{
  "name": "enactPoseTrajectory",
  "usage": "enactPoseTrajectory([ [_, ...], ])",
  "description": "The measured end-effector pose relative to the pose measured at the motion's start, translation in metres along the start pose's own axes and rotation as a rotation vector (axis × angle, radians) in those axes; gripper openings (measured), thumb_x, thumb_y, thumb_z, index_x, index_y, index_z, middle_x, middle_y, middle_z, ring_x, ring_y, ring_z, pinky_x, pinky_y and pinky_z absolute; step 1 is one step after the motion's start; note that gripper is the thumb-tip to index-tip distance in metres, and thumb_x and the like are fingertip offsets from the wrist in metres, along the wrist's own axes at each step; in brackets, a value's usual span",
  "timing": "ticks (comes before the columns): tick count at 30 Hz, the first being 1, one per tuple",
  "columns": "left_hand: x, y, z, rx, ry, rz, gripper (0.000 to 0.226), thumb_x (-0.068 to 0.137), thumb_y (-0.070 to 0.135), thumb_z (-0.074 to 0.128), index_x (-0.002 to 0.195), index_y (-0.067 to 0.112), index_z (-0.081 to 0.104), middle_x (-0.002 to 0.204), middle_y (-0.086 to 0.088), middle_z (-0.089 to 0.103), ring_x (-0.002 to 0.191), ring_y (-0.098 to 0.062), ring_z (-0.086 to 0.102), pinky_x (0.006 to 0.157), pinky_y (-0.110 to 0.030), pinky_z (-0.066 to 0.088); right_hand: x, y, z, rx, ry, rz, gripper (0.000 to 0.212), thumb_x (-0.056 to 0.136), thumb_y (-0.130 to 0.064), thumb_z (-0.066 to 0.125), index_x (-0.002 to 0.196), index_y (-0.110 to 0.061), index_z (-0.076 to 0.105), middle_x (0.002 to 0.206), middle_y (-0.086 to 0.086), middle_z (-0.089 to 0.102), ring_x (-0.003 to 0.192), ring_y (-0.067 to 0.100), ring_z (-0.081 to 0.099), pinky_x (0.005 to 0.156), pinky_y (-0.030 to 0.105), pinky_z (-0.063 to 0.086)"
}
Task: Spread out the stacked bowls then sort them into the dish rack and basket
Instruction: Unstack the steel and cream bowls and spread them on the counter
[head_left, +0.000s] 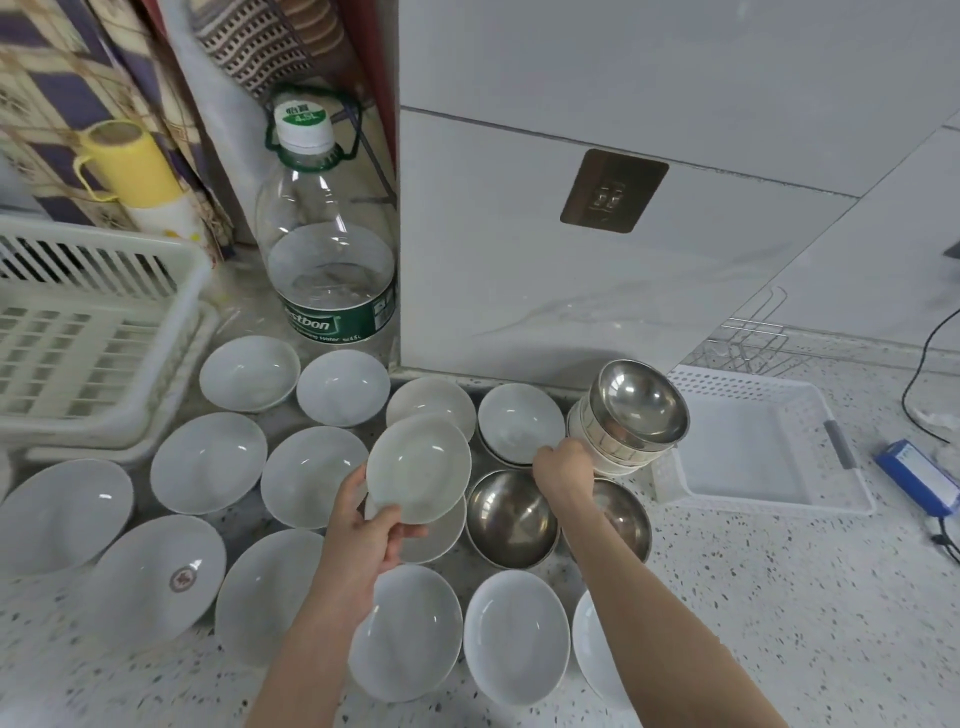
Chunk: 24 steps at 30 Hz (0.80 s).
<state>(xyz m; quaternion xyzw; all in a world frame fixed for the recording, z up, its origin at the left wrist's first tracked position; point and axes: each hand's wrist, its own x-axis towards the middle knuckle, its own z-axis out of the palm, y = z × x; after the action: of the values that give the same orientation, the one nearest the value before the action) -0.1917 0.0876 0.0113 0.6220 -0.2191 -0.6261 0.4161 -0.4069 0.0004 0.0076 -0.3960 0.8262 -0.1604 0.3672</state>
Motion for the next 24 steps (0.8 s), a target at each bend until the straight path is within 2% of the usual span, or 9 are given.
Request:
enactPoseTrajectory([
  [3,-0.002,-0.001,-0.007,-0.034,0.013,-0.006,0.057,0.094,-0.007,0.051,0.121,0.043,0.049,0.099,-0.016,0.065,0.065,-0.019,0.073,0.034,-0.017,0.028,0.001,0.0,-0.001,0.042,0.026,0.008,0.022,0.091,-0.001,0.043,0.105,0.009,0.057,0.102,0.022,0.065,0.085,0.031,0.059,0.067,0.028,0.042],
  [6,-0.003,-0.003,-0.011,-0.051,0.022,0.0,0.057,0.093,-0.008,0.049,0.124,0.04,0.05,0.09,-0.018,0.063,0.062,-0.017,0.072,0.034,-0.018,0.026,0.001,-0.002,-0.002,0.05,0.048,-0.013,0.027,0.089,0.0,0.042,0.109,0.011,0.056,0.106,0.025,0.065,0.096,0.037,0.063,0.075,0.036,0.051],
  [8,-0.005,-0.004,-0.013,-0.048,0.029,0.006,0.057,0.093,-0.008,0.047,0.128,0.037,0.049,0.083,-0.018,0.06,0.061,-0.016,0.071,0.034,-0.018,0.026,-0.001,-0.005,-0.004,0.016,0.059,-0.032,0.027,0.091,0.0,0.042,0.112,0.012,0.055,0.109,0.024,0.063,0.097,0.037,0.061,0.079,0.037,0.05],
  [12,-0.014,-0.007,-0.014,-0.041,0.033,0.031,0.056,0.092,-0.01,0.045,0.129,0.032,0.049,0.081,-0.018,0.057,0.057,-0.014,0.068,0.034,-0.017,0.026,-0.012,-0.008,-0.009,-0.04,0.088,-0.113,0.024,0.093,-0.003,0.04,0.107,0.011,0.055,0.095,0.019,0.059,0.081,0.03,0.053,0.067,0.029,0.038],
  [15,-0.024,-0.009,-0.011,-0.029,0.057,0.056,0.056,0.092,-0.012,0.044,0.126,0.032,0.05,0.081,-0.014,0.053,0.058,-0.017,0.07,0.035,-0.018,0.022,-0.027,-0.001,-0.017,0.004,0.124,-0.22,0.017,0.091,-0.005,0.04,0.095,0.004,0.053,0.087,0.017,0.062,0.078,0.032,0.059,0.061,0.035,0.043],
  [17,-0.03,-0.011,-0.009,-0.025,0.076,0.061,0.057,0.092,-0.013,0.043,0.127,0.032,0.049,0.078,-0.009,0.048,0.058,-0.017,0.07,0.034,-0.018,0.022,-0.039,0.009,-0.025,0.076,0.106,-0.259,0.014,0.089,-0.006,0.04,0.09,0.0,0.052,0.085,0.019,0.063,0.072,0.027,0.058,0.059,0.035,0.044],
  [20,-0.037,-0.015,-0.002,-0.003,0.096,0.061,0.057,0.093,-0.013,0.042,0.13,0.03,0.047,0.086,-0.014,0.052,0.058,-0.015,0.071,0.034,-0.017,0.025,-0.053,0.027,-0.039,0.144,0.049,-0.26,0.016,0.089,-0.008,0.04,0.093,-0.006,0.056,0.082,0.014,0.067,0.068,0.02,0.06,0.053,0.027,0.045],
  [22,-0.042,-0.017,0.006,0.01,0.103,0.06,0.056,0.093,-0.013,0.042,0.134,0.026,0.045,0.094,-0.018,0.056,0.058,-0.015,0.071,0.034,-0.017,0.026,-0.062,0.04,-0.046,0.161,0.035,-0.255,0.017,0.089,-0.008,0.041,0.096,-0.011,0.057,0.081,0.008,0.069,0.074,0.018,0.063,0.051,0.024,0.045],
  [24,-0.047,-0.022,0.014,0.009,0.108,0.069,0.055,0.094,-0.012,0.042,0.135,0.025,0.044,0.091,-0.021,0.06,0.059,-0.015,0.071,0.035,-0.017,0.026,-0.071,0.055,-0.054,0.214,0.038,-0.241,0.017,0.088,-0.007,0.042,0.088,-0.014,0.058,0.075,0.003,0.067,0.072,0.016,0.062,0.05,0.02,0.044],
])
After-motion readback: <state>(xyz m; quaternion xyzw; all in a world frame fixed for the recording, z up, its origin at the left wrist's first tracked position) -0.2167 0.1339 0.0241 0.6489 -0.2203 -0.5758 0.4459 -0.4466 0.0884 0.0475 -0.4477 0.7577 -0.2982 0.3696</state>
